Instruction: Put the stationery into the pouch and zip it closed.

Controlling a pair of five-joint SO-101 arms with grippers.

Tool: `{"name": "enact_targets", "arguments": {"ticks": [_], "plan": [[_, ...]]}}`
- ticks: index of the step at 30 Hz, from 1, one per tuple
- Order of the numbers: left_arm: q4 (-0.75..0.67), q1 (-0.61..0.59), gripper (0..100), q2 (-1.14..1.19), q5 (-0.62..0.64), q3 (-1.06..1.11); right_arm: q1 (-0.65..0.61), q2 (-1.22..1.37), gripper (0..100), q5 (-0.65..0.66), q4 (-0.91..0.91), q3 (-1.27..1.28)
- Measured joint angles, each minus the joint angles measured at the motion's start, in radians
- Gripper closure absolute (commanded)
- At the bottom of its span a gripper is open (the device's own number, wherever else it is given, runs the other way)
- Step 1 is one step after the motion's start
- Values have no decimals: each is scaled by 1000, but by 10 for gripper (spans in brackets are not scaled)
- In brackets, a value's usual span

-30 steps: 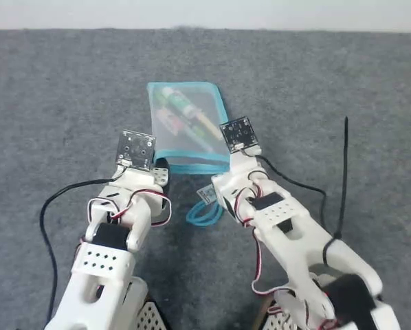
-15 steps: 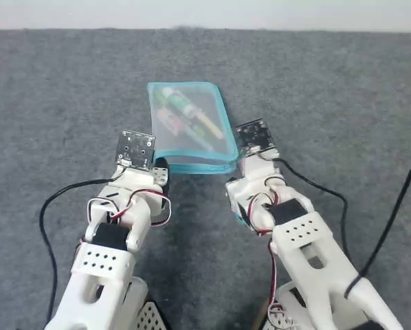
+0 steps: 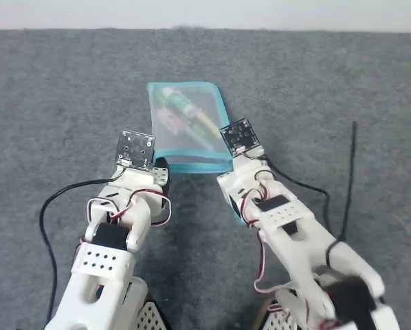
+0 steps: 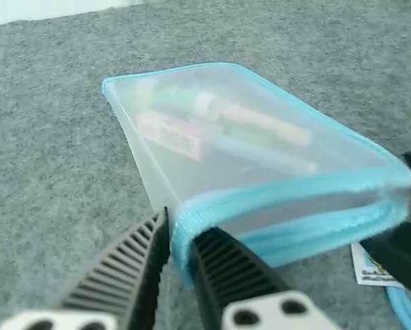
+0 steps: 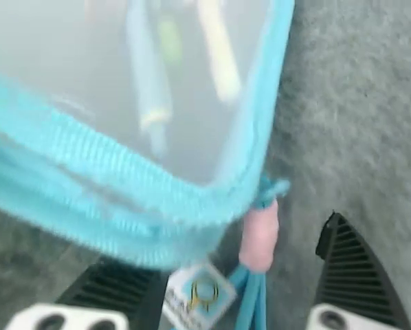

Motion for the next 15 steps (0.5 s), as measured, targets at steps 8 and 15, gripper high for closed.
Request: {"name": "enact_targets", "arguments": {"ticks": [8,15], "plan": [[0,0,988,0,0,0,72,23,971,3,-95,0],[0,0,988,-2,0,0,84,-189,993,3,195,-20]]}}
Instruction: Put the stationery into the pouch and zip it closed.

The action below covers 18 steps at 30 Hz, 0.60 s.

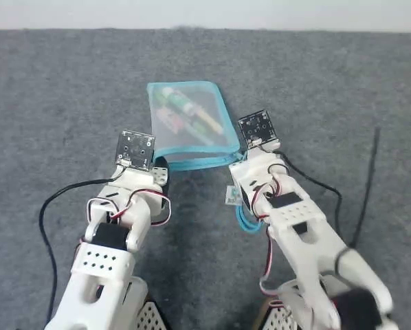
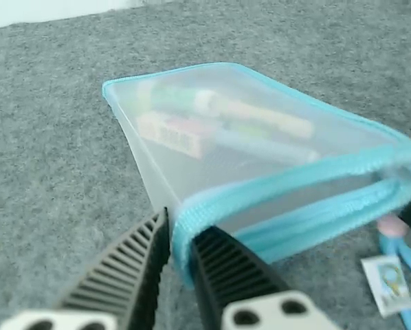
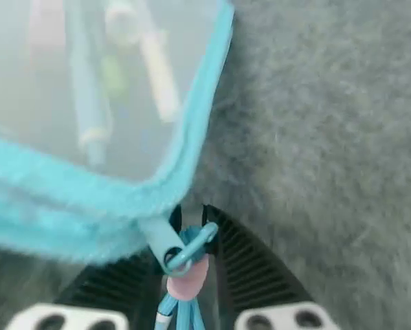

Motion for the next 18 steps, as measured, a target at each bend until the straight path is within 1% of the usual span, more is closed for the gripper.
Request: {"name": "enact_targets", "arguments": {"ticks": [1,5,7,10,13,18], "plan": [[0,0,988,0,0,0,0,-48,993,8,92,-23],[0,3,988,0,0,-2,-26,-252,993,126,483,-147],[0,3,988,0,0,-2,-57,-328,993,153,617,-189],[0,3,989,0,0,-2,-123,-381,993,163,684,-222],[0,-5,990,0,0,-2,-199,-381,993,163,692,-227],[18,25,990,0,0,-2,-284,-321,993,164,733,-267]]}}
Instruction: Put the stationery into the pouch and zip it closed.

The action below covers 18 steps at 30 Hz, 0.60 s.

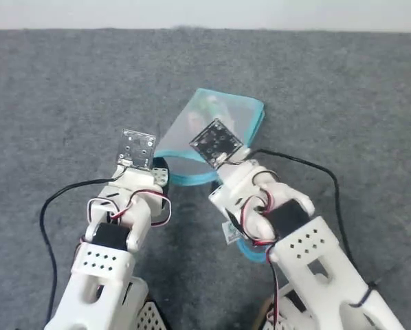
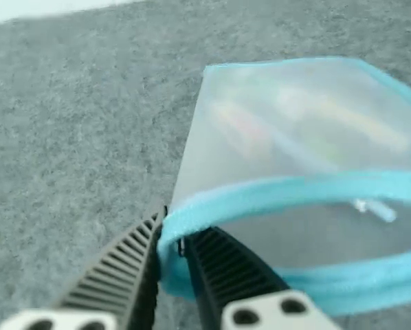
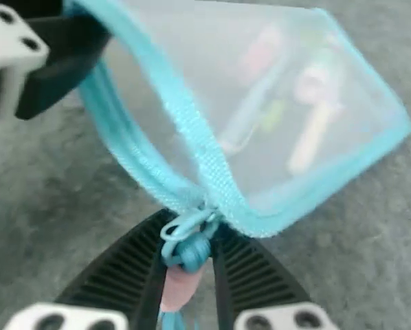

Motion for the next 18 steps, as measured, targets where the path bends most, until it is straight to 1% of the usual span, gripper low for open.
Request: {"name": "enact_targets", "arguments": {"ticks": [3,7,10,13,18], "plan": [[9,0,990,0,0,0,-46,2,993,0,77,-61],[9,8,990,0,0,0,-178,2,993,8,144,-152],[9,8,990,0,0,0,-244,-3,993,44,189,-160],[9,-17,990,0,0,0,-253,-6,993,58,218,-161],[9,-29,990,0,0,0,-255,-6,993,64,215,-173]]}}
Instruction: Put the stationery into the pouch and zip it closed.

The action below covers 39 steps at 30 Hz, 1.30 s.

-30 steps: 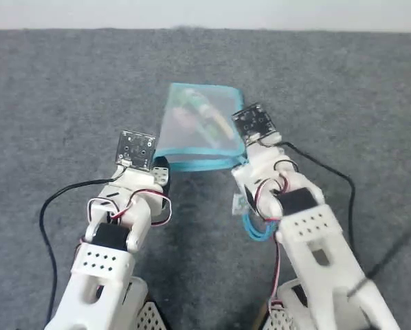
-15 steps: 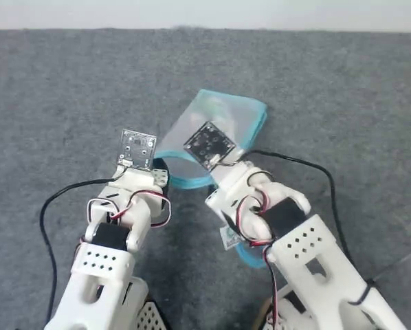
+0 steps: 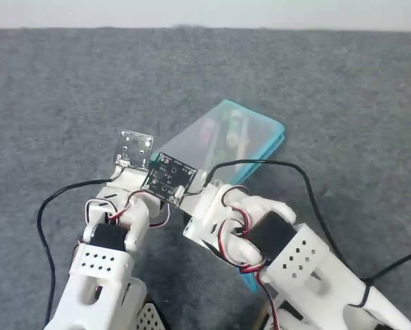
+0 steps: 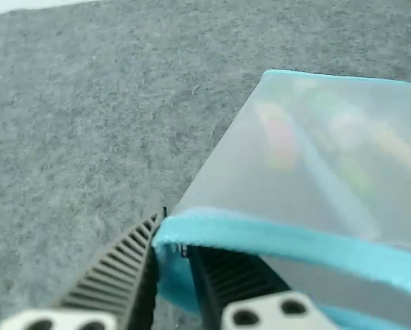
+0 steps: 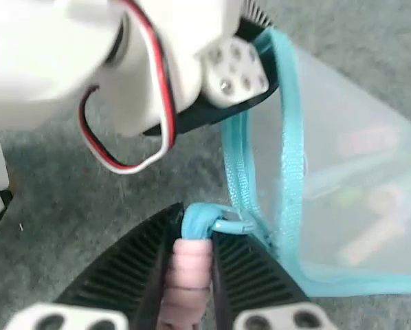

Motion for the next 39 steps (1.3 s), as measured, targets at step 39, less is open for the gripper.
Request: {"name": "enact_targets", "arguments": {"ticks": [39], "plan": [[26,-32,990,0,9,0,298,-292,691,344,-400,594]]}}
